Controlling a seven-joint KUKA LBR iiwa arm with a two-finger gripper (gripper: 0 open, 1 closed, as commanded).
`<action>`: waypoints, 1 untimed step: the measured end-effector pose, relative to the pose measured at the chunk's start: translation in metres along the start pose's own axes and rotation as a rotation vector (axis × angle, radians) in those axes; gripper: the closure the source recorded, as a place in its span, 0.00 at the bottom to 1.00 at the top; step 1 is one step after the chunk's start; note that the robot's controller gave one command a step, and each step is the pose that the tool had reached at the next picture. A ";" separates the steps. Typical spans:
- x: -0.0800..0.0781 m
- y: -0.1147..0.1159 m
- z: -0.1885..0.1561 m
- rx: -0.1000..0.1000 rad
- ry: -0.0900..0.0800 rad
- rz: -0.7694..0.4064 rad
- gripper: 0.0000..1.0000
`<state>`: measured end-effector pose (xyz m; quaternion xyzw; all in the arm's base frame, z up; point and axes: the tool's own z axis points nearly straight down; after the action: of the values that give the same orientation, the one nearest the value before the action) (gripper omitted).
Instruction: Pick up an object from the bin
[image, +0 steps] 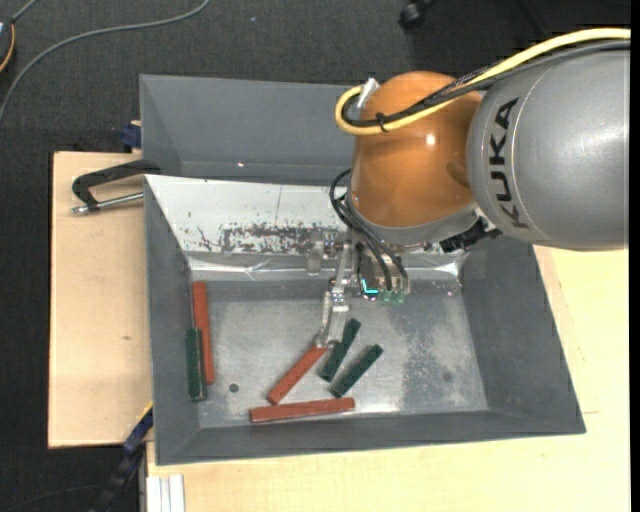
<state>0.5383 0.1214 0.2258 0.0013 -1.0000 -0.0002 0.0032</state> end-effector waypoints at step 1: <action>0.031 -0.057 0.157 0.000 -0.007 -0.445 0.00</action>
Offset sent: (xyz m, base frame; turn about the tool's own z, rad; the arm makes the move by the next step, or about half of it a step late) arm -0.0327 -0.0580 -0.1558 -0.4461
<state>0.5060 0.0639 0.0693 0.2218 -0.9751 -0.0007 -0.0003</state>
